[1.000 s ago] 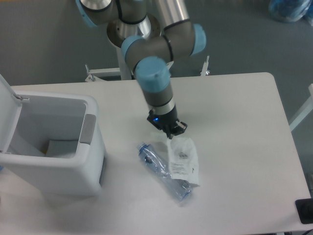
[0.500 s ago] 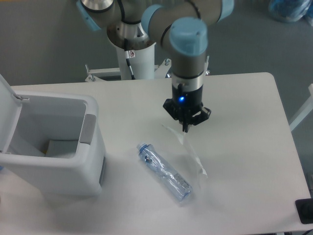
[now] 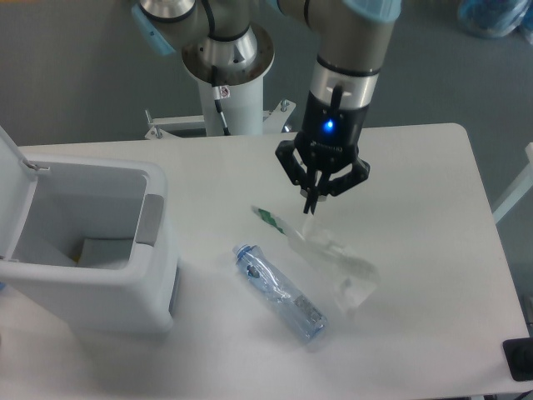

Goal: Place the trash in the trash can
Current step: 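Lift the plastic bag off the table toward the trash bin, then lower the bag into the trash bin opening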

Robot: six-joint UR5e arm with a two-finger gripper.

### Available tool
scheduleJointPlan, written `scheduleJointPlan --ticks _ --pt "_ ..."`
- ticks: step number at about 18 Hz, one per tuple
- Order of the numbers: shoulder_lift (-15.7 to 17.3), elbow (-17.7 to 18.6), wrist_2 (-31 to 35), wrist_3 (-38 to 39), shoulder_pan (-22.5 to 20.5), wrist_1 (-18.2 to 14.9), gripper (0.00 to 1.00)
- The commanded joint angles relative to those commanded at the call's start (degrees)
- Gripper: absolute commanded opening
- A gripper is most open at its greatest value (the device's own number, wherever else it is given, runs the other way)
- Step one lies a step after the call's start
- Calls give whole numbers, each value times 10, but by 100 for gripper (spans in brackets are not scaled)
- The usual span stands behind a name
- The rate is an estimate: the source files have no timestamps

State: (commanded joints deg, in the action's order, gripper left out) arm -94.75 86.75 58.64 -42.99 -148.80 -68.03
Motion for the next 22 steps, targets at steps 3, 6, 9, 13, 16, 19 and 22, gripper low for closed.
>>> scheduleJointPlan --ticks 3,6,9,13,16,19,22 --pt "27 -4 -40 26 6 0 0" --pt "54 -5 -62 48 15 0 0" --pt "87 0 -90 69 20 0 0" --pt "106 -3 -136 125 43 0 0" --pt "112 3 -173 151 78 0 0" --pt "110 4 -187 207 119 0 0" --pt "109 6 -203 224 135 1 0"
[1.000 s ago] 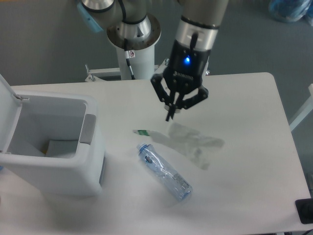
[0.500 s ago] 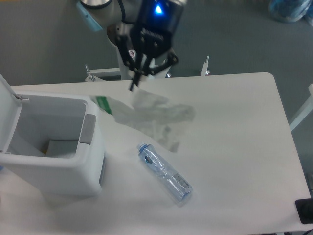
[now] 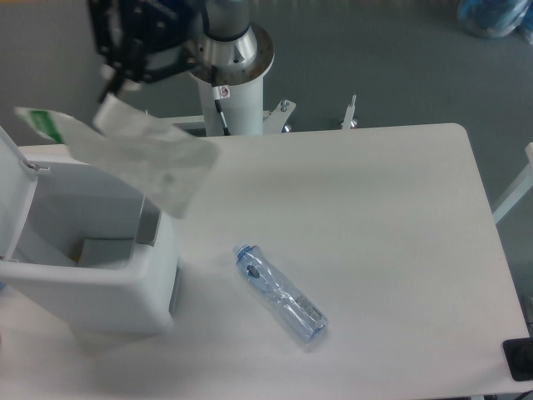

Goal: Place the trash in the trash can
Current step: 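Lower the bag into the trash bin opening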

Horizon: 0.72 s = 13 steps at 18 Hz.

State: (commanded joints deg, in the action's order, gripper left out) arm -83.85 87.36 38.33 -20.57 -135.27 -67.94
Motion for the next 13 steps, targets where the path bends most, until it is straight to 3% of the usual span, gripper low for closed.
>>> scheduleJointPlan --ticks 5,13 --pt "-1 39 -12 -6 31 3 0" --pt "-10 74 -12 -8 32 42 0"
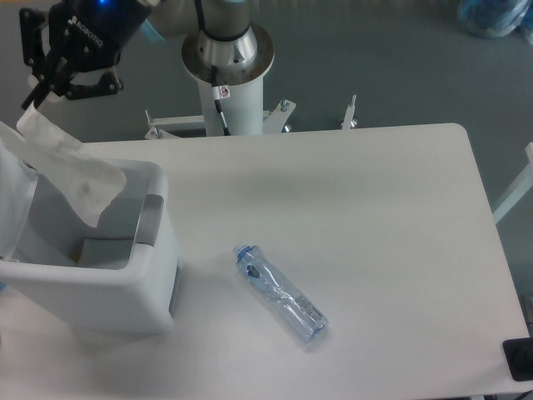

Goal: Place the trash in the trash can
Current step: 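Lower the bag into the trash bin opening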

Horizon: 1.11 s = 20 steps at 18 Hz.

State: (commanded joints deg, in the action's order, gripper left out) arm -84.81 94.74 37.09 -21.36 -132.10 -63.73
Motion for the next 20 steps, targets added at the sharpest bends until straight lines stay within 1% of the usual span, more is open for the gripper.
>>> scheduleJointPlan --ticks 6,11,15,18,20 --pt "-25 38 2 -4 0 51 0" --pt "-34 39 7 -4 0 53 0" --pt "-53 46 24 -7 0 56 0" --pt "-69 40 25 -9 1 58 0" --pt "-72 42 25 -9 4 58 0"
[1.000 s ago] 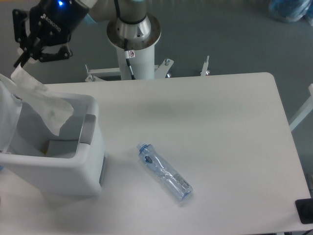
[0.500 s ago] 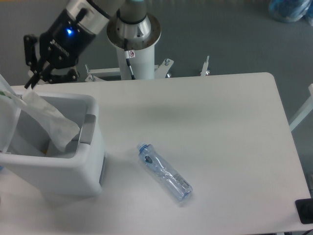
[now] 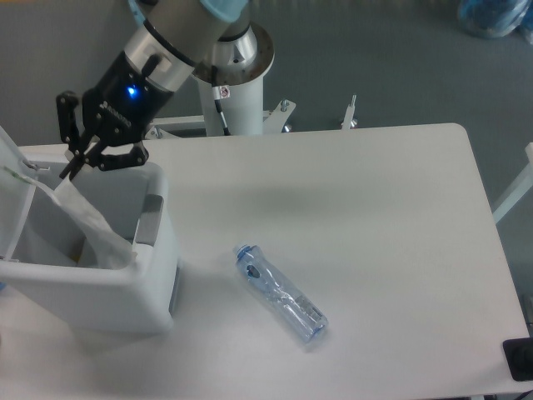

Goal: Place the trash in the trash can
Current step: 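Lower the bag into the trash bin opening, then open the gripper to release the bag and rise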

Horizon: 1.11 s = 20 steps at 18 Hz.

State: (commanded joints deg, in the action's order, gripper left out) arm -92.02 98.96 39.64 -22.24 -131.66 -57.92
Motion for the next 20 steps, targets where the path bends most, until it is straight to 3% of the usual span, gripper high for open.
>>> scheduleJointPlan --ticks 3,12,20 --pt "-4 3 7 0 2 -1 0" --pt "-11 12 107 -36 40 -2 0" --pt "4 24 116 -78 47 -5 1"
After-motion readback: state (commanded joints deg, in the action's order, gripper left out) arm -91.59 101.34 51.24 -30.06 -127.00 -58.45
